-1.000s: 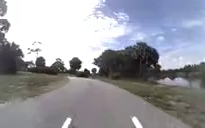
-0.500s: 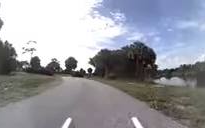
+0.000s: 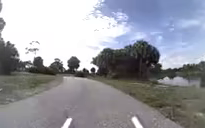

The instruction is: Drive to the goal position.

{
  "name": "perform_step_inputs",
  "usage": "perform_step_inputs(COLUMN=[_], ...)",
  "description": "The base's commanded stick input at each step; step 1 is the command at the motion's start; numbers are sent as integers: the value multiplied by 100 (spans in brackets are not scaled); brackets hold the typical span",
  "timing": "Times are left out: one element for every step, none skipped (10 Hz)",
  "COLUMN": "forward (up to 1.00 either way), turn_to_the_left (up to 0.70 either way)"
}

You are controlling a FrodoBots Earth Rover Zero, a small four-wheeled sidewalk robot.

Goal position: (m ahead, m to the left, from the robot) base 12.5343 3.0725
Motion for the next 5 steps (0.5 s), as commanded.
perform_step_inputs(forward=[69,69,69,69,69], turn_to_the_left=[6,3,3,3,3])
